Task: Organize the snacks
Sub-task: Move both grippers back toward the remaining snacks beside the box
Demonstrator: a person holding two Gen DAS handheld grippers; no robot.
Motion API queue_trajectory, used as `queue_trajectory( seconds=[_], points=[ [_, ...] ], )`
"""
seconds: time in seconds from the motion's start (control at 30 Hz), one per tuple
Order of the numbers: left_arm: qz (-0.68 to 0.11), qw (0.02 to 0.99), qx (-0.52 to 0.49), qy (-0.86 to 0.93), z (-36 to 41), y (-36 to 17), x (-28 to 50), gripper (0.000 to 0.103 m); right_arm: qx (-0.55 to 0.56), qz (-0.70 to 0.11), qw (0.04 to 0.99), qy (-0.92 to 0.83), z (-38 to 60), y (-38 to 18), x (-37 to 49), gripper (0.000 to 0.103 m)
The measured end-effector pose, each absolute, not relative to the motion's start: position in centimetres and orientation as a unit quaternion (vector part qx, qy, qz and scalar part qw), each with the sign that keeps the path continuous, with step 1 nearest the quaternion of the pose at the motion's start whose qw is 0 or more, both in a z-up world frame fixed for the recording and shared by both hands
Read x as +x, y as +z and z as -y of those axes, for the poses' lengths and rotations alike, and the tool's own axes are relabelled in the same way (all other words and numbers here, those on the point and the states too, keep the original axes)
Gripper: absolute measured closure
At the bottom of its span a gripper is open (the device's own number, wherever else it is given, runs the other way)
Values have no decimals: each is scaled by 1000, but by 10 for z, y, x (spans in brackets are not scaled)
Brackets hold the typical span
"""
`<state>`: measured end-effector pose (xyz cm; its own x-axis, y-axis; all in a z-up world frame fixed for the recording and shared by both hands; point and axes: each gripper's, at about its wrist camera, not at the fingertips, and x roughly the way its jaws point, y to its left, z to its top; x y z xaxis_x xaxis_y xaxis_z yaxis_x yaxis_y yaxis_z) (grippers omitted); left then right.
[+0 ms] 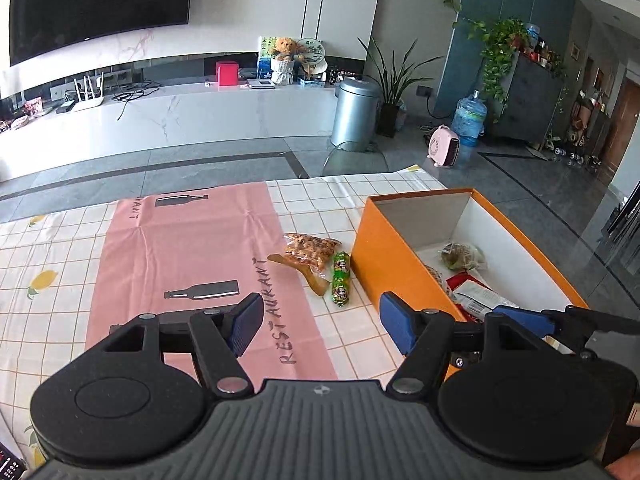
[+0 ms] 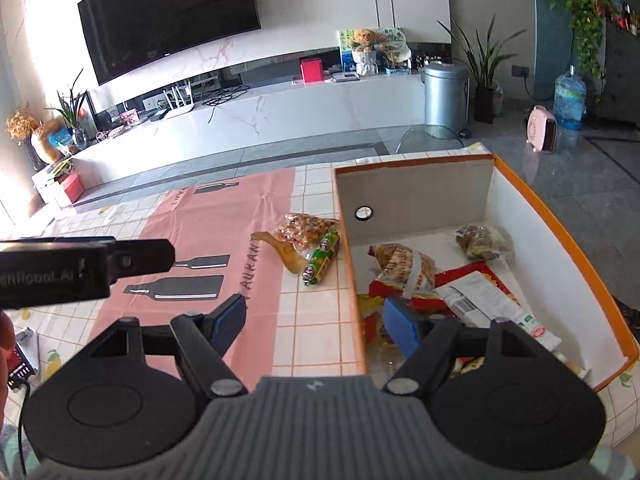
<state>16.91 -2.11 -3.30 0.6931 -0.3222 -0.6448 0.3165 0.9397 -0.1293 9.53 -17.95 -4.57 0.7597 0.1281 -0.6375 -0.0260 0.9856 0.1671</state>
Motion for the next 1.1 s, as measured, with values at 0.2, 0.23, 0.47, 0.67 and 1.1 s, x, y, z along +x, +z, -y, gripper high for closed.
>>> queue_trajectory(
  seconds=[0.2,0.23,0.47,0.67,1.1],
  points=[
    [-365,916,-16,-164,-2,-56,182,25,55,-349,935,40,153,-64,110,30],
    [-369,915,-20,-162,-6,-58,185,25,49,-351,934,40,149,-68,115,32],
    [-388,904,-32,-175,-26,-74,206,26,-2,-345,938,26,121,-90,140,41],
    [-397,894,-33,-206,-24,-90,231,43,-33,-341,939,-14,100,-115,172,62],
    [-421,869,-101,-239,-5,-135,293,62,-36,-341,937,-68,101,-154,227,80]
  ],
)
